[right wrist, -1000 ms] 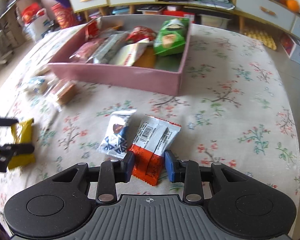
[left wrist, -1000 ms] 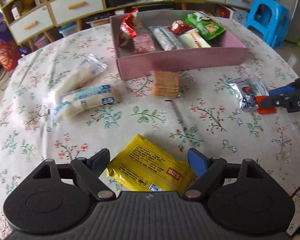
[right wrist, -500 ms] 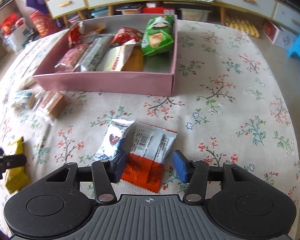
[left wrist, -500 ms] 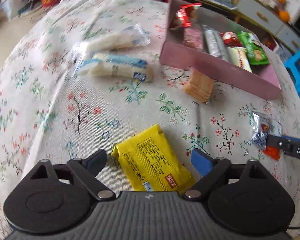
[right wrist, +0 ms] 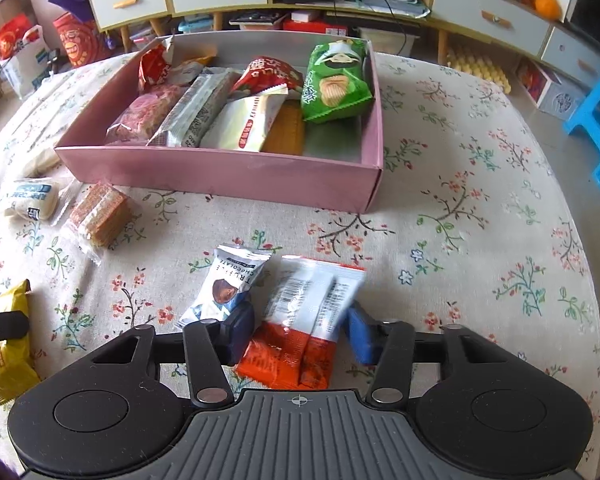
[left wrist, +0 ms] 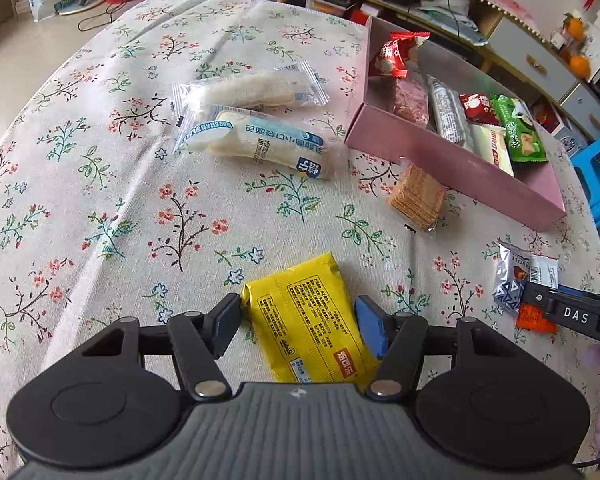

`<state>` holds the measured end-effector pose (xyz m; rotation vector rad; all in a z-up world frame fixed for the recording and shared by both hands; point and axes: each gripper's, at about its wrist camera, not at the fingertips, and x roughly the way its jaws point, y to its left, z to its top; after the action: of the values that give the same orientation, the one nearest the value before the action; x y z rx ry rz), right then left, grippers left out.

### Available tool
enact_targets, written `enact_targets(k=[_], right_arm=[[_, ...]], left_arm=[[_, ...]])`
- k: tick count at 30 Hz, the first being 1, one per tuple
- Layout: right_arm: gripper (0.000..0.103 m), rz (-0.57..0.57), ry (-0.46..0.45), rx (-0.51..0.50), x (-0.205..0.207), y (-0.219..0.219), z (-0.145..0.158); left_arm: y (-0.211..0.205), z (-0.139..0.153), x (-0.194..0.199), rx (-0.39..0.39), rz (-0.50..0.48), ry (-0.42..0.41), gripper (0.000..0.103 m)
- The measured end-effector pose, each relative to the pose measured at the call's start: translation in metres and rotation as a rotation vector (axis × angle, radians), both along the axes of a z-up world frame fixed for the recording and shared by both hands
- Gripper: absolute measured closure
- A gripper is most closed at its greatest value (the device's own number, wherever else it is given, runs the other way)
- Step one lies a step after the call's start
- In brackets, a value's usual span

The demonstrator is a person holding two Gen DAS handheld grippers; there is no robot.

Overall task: Organize snacks
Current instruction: 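Carry the yellow pack and orange-white pack over the pink box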

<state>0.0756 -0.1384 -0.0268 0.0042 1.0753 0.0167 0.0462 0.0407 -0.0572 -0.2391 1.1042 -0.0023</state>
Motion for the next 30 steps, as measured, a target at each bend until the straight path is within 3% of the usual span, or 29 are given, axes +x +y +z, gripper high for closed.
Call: enact_targets(k=[5,13,19,25,30], right_arm=[[0.066,-0.022,0.018,0.020,0.000,-0.004,0.005],[0.066,-0.090,-0.003,0.157,-0.005,-0.023,0.027],[0.066,-0.142,-0.044,0.252,-0.003,-0.037,0.042],[0.066,-0.188,-0.096,0.320,0.013,-0.044,0.051],[0.066,-0.216,-0.136,0.362,0.034,-0.046,0.052]], left_arm=[[0.006,0.002,0.000,-0.032,0.000,0.001,0.050],[0.014,0.012,0.001,-0.105,0.010,-0.023,0.051],[0.012,0.026,0.007,-0.136,-0.006,-0.093,0.051],[0.010,0.039,0.028,-0.222,0.009,-0.142,0.051],[-0.005,0.052,0.054,-0.188,-0.025,-0.216,0.051]])
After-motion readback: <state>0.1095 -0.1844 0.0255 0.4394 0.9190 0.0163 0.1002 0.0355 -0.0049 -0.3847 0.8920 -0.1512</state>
